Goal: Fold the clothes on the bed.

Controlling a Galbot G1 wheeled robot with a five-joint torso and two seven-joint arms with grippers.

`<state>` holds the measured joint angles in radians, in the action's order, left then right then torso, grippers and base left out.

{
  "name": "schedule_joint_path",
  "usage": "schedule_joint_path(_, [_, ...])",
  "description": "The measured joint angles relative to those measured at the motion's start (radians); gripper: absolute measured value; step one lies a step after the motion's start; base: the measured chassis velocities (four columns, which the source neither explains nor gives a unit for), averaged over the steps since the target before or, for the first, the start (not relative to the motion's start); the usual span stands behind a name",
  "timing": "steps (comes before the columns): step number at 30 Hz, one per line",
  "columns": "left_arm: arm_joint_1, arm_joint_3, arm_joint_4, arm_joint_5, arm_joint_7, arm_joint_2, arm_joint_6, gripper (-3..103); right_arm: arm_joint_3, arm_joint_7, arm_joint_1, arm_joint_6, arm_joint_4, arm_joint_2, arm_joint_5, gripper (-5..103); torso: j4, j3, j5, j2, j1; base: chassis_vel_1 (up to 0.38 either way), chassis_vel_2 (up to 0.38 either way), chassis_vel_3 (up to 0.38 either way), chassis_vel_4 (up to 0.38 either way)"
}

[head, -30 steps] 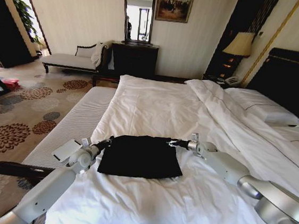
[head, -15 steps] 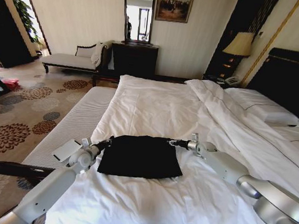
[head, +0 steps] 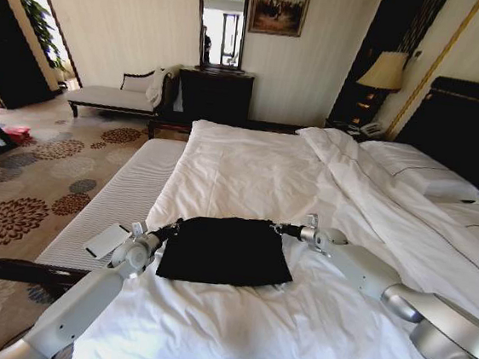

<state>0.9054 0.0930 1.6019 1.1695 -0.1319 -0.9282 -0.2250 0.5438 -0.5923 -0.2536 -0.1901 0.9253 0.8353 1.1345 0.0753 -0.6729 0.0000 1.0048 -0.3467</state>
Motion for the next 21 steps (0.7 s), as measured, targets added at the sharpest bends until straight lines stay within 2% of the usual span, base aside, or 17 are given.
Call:
schedule_joint_path(7, [-0.007, -0.001, 0.043, 0.002, -0.022, 0.015, 0.011, 1, -0.060, 0.056, -0.053, 0.012, 0.114, -0.049, 0.027, 1, 0.0001, 0.000, 0.0000, 0.000, 0.000, 0.000, 0.000, 0.000, 0.000])
schedule_joint_path(10, [0.011, 0.030, 0.111, 0.007, -0.035, 0.041, 0.017, 1, -0.143, 0.090, -0.104, 0.014, 0.211, -0.088, 0.044, 1, -0.0001, 0.000, 0.0002, 0.000, 0.000, 0.000, 0.000, 0.000, 0.000])
schedule_joint_path(12, [0.019, 0.042, 0.134, 0.010, -0.037, 0.050, 0.018, 1, -0.161, 0.094, -0.113, 0.016, 0.232, -0.101, 0.047, 1, -0.0002, 0.000, 0.0003, 0.000, 0.000, 0.000, 0.000, 0.000, 0.000])
schedule_joint_path(15, [0.055, 0.089, 0.222, 0.024, -0.042, 0.089, 0.024, 1, -0.230, 0.108, -0.151, 0.023, 0.337, -0.175, 0.068, 1, -0.0002, 0.000, 0.0001, 0.000, 0.000, 0.000, 0.000, 0.000, 0.000])
schedule_joint_path(16, [0.055, 0.089, 0.222, 0.024, -0.042, 0.089, 0.024, 1, -0.230, 0.108, -0.151, 0.023, 0.337, -0.175, 0.068, 1, -0.0002, 0.000, 0.0001, 0.000, 0.000, 0.000, 0.000, 0.000, 0.000])
schedule_joint_path(19, [0.097, 0.132, 0.314, 0.020, -0.044, 0.127, 0.039, 1, -0.320, 0.129, -0.209, 0.026, 0.464, -0.273, 0.101, 1, 0.0002, 0.000, 0.0001, 0.000, 0.000, 0.000, 0.000, 0.000, 0.000])
schedule_joint_path(21, [0.102, 0.137, 0.327, 0.018, -0.044, 0.131, 0.042, 1, -0.339, 0.133, -0.222, 0.026, 0.488, -0.290, 0.108, 1, 0.0002, 0.000, 0.0002, 0.000, 0.000, 0.000, 0.000, 0.000, 0.000])
